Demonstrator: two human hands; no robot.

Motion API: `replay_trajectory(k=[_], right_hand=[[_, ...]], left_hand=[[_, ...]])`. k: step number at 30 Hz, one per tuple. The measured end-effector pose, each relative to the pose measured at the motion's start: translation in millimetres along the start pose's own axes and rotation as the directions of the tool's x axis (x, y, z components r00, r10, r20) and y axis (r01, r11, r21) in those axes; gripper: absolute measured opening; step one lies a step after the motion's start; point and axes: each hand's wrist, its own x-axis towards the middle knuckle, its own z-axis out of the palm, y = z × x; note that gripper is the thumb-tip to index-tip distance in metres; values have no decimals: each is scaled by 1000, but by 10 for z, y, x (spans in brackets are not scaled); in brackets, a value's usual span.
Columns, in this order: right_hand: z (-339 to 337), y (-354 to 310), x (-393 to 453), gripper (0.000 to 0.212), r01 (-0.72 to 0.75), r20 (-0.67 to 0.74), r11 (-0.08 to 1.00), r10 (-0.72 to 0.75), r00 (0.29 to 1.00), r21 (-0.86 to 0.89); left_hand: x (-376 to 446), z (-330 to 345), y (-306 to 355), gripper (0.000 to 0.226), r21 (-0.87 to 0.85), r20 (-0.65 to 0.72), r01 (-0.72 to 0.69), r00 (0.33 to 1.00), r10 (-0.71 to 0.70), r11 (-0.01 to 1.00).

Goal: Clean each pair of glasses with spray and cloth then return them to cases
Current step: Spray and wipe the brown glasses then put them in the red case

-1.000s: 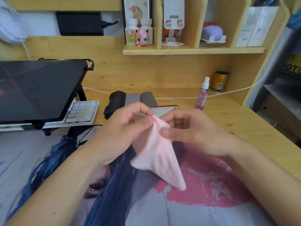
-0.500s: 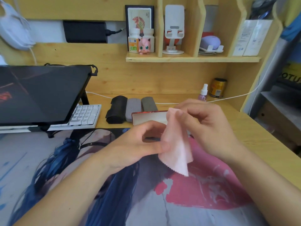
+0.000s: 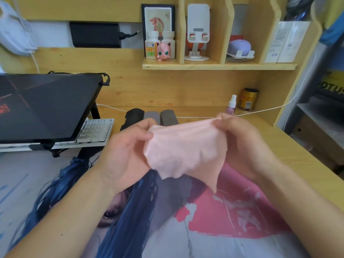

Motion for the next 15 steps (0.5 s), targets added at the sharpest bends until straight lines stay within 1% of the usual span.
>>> replay_trajectory(k=[1,3,4,5,7,9,11,12,14,15], right_hand=[[1,33,-1,26,-83,89,991,73,993,106],[-3,91,-17,14,-181,262,965,127,957,192],[-9,112,-26,20,-198,296,959,132,946,203],[-6,115,-33,32,-202,301,958,135,944,203],[-1,115,-31,46,-145,241,976,104,965,160],[4,96,-24,47,-79,180,992,61,982,94],[6,69,-2,42,-27,112,999,22,993,36],[-6,60,24,38,16,71,1000,-14,997,-22],[-19,7,62,26,124,-11,973,-129,992,-196],[-24,-38,85,22,182,-35,944,-199,979,-276]], left_hand=[[-12,14,15,12,31,-32,0,999,1,1000],[-27,25,41,13,98,-87,12,996,-3,995],[-32,22,53,12,127,-102,23,995,-10,992],[-33,15,63,11,158,-108,35,994,-18,987],[-34,-2,81,8,226,-130,54,991,-25,973],[-19,-25,71,9,302,-179,60,984,-6,951],[5,-53,37,11,364,-238,55,971,35,930],[24,-58,22,9,408,-260,48,963,66,912],[71,-54,20,8,492,-275,13,951,141,870],[100,-42,46,11,508,-270,-21,946,182,861]])
